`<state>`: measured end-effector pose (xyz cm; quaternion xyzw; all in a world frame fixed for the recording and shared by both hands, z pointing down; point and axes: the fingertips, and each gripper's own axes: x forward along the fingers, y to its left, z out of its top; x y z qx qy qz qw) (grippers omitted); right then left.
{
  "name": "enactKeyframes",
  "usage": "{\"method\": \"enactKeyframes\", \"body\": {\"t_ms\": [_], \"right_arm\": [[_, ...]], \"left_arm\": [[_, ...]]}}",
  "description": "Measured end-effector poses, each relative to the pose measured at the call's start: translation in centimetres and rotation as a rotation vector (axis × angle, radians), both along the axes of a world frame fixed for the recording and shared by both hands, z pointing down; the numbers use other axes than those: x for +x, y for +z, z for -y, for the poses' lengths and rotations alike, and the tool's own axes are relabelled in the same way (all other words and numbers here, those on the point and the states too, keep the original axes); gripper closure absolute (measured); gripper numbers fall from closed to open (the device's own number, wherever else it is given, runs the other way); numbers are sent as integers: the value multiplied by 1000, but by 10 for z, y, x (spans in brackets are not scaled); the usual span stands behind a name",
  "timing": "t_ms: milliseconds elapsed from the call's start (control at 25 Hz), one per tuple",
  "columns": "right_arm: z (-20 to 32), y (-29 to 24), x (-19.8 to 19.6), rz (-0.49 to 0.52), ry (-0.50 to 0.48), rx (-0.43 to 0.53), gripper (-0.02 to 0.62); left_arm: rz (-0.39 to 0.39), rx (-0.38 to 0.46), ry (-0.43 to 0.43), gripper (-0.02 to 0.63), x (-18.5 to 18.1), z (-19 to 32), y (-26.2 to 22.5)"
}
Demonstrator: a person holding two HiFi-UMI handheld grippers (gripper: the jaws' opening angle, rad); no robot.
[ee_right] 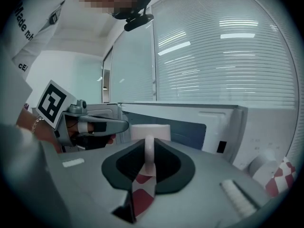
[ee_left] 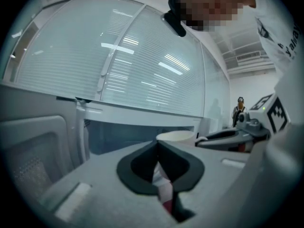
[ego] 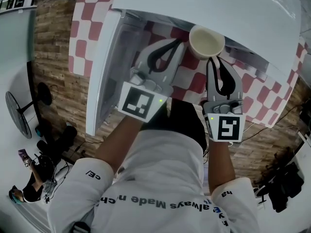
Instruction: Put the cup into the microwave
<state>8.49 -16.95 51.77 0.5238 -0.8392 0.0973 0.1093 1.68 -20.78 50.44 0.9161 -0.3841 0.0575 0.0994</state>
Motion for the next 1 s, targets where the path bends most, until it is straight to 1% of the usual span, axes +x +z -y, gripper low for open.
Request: {"method": "enactKeyframes", "body": {"t_ms": [280, 560, 840, 1000], "right_arm": [[19, 14, 5, -1, 32, 17, 552], [39, 26, 4, 15, 62, 28, 552], [60, 35, 2, 24, 83, 38, 552], [72, 38, 1, 22, 96, 50, 552]], "left_arm": [[15, -4, -2, 603, 7, 10, 15], [13, -13, -14, 603, 7, 24, 28], [34, 3, -1, 603, 13, 40, 37], [30, 4, -19, 603, 13, 54, 42]]}}
